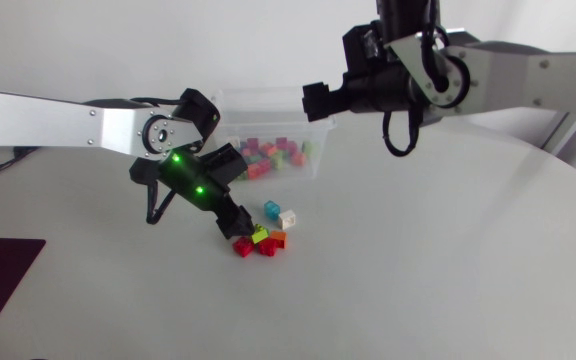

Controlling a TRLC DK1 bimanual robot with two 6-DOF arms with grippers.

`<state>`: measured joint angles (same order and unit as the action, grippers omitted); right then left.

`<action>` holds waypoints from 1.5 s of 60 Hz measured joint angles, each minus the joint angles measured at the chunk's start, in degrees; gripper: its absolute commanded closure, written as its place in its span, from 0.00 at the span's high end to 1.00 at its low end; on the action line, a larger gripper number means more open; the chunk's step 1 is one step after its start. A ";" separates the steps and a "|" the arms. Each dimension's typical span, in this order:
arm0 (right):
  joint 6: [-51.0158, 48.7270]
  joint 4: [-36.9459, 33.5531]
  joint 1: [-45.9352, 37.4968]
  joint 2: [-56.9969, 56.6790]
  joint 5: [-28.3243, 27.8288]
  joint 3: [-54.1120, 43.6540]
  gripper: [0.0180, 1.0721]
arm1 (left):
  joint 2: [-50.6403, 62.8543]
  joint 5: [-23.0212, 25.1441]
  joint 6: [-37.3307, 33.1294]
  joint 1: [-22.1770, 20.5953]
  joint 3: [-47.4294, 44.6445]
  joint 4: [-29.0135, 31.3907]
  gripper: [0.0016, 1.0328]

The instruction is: Place the duplo bricks in the container

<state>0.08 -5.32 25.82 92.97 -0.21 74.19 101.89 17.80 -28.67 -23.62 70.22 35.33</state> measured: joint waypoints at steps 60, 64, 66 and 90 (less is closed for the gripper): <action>-0.57 2.49 1.46 -9.40 -2.14 -20.83 0.96 | 16.33 9.22 -4.02 1.97 10.93 6.84 0.45; -0.59 2.58 1.46 -9.40 -2.14 -21.11 0.96 | 17.03 9.44 -4.22 1.97 11.65 7.52 0.26; -0.59 2.82 1.46 -9.40 -2.14 -21.18 0.96 | 17.16 9.66 -4.26 1.97 11.85 7.87 0.22; -1.44 2.43 3.82 1.68 -2.08 -18.97 0.95 | 13.70 14.38 -4.83 4.85 13.46 14.25 0.21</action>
<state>-1.37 -2.90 29.65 94.65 -2.28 55.22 115.59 32.18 -33.50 -18.76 83.68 49.58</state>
